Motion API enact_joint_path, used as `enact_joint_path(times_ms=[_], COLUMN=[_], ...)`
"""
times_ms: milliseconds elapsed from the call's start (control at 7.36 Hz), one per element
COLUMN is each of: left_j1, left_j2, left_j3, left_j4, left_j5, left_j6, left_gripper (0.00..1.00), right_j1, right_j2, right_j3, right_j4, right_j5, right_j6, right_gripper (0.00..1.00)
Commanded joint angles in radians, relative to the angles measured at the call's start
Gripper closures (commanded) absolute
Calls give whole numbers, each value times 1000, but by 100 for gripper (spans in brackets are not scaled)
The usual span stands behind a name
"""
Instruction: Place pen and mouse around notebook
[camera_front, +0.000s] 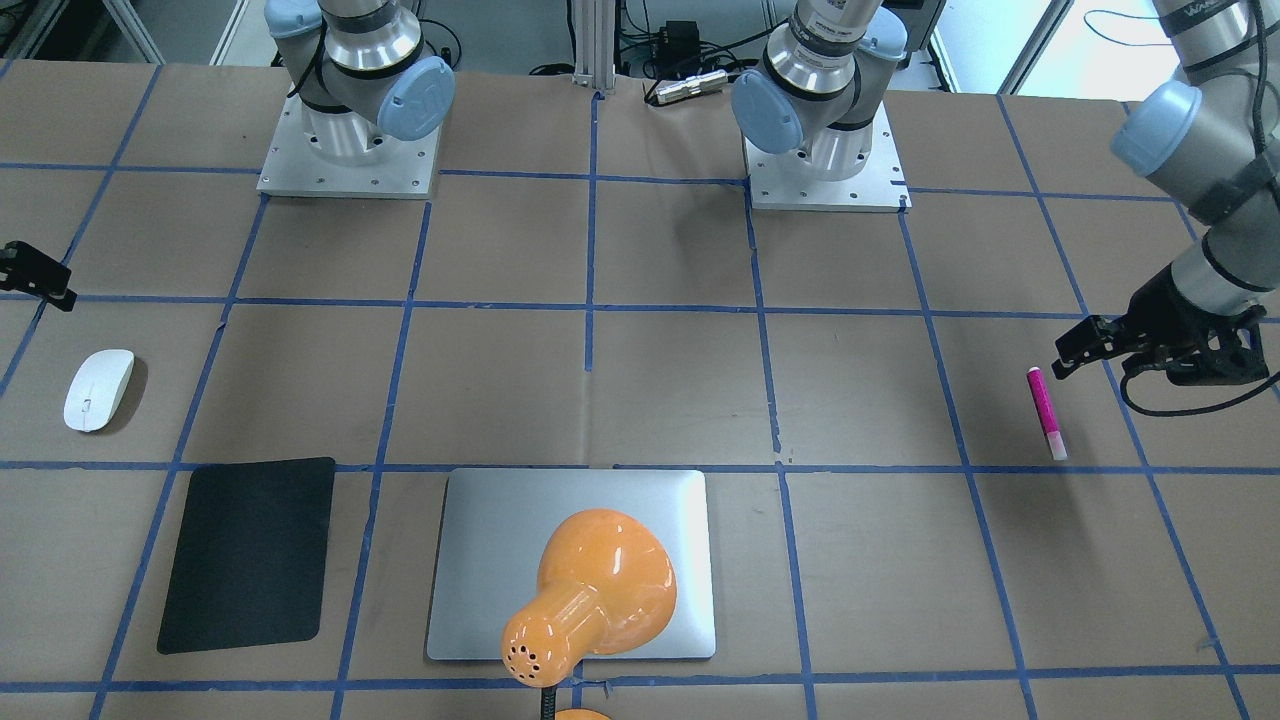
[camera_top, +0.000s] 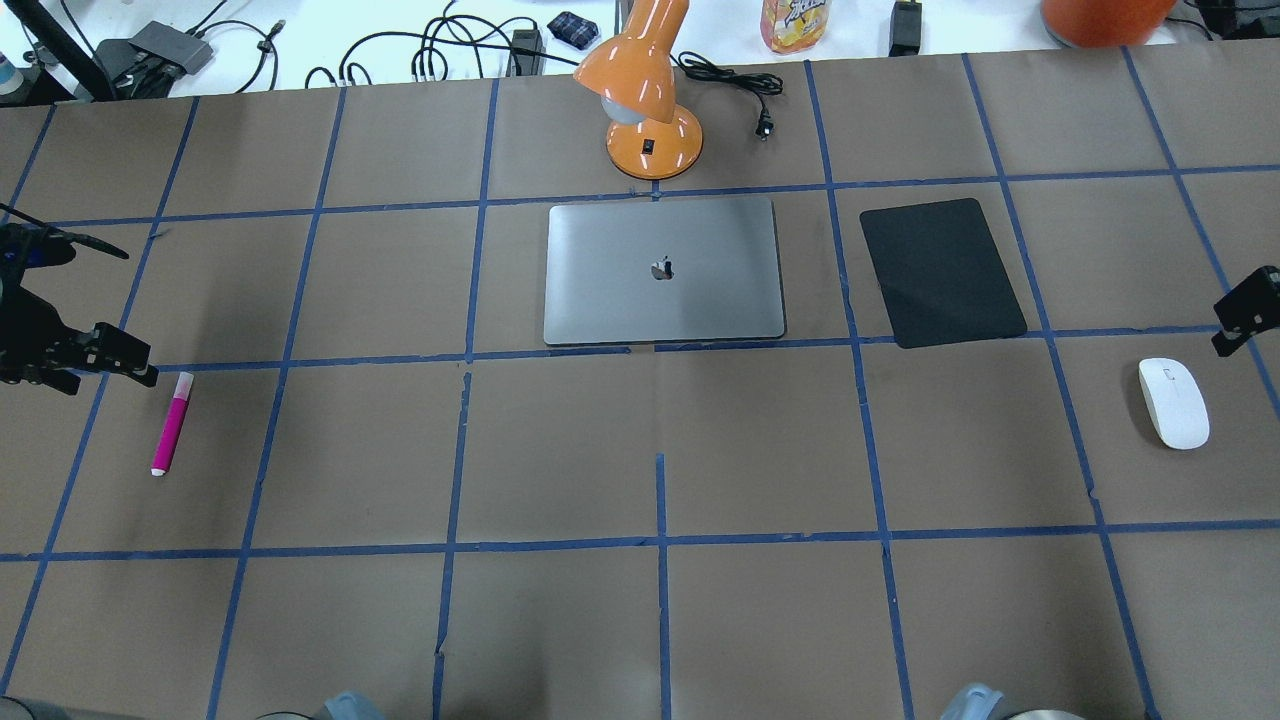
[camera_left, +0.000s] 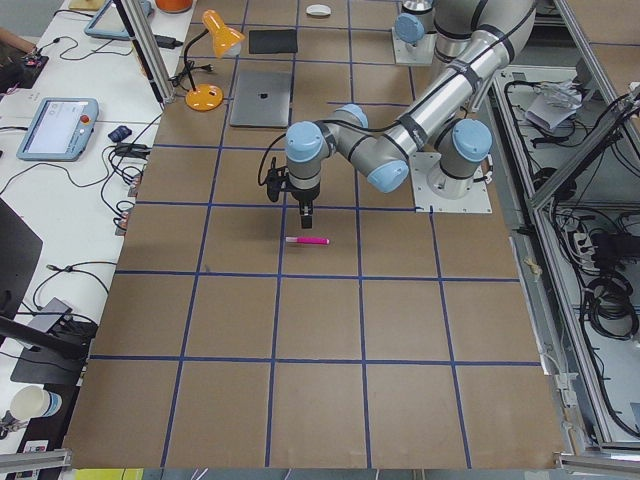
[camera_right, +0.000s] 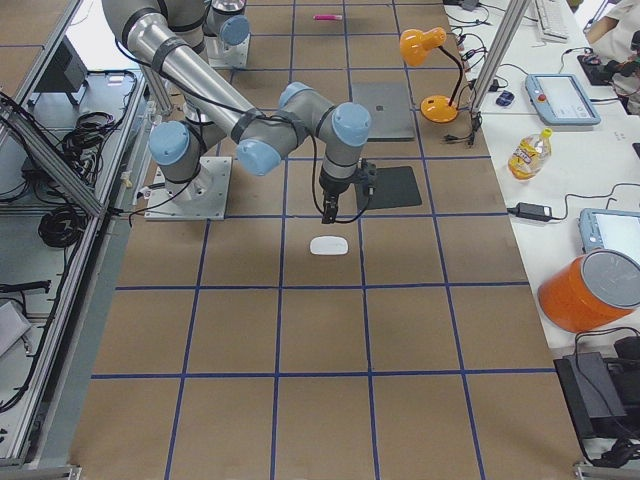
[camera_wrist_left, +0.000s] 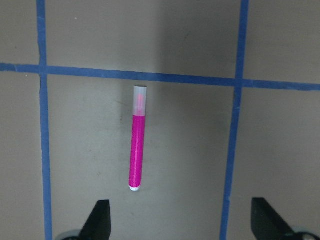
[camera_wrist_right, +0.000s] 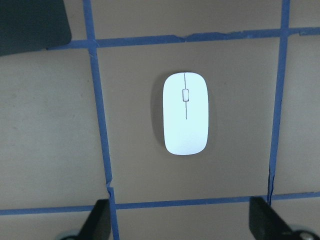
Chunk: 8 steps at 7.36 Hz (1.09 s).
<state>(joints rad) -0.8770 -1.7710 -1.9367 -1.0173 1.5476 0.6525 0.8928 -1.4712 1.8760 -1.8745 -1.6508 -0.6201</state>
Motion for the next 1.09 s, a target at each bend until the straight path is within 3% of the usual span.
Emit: enact_joint_path(times_ms=[0,272,680,816,951], left_j1=[3,0,1,1,1], left_j2=[-79,-132,-183,-191,-195], left_j3=[-25,-24,-21,-24,-24], left_j4=[135,144,151,182,193], left_j5=[-1,0,-1,-1,-1], left_j6=[39,38,39,44,45], left_gripper=[0,0,0,9,26], right_j1=[-26,-37,-41,-41,-41], right_j2=[41,103,215,224,226], right_j3=[139,207,206,209,209], right_j4=[-223,-410,-534,-540,-540], right_j5=[9,42,74,92,92], right_j6=[-56,-81,-122,-125,-125], right_gripper=[3,3,3,3,3])
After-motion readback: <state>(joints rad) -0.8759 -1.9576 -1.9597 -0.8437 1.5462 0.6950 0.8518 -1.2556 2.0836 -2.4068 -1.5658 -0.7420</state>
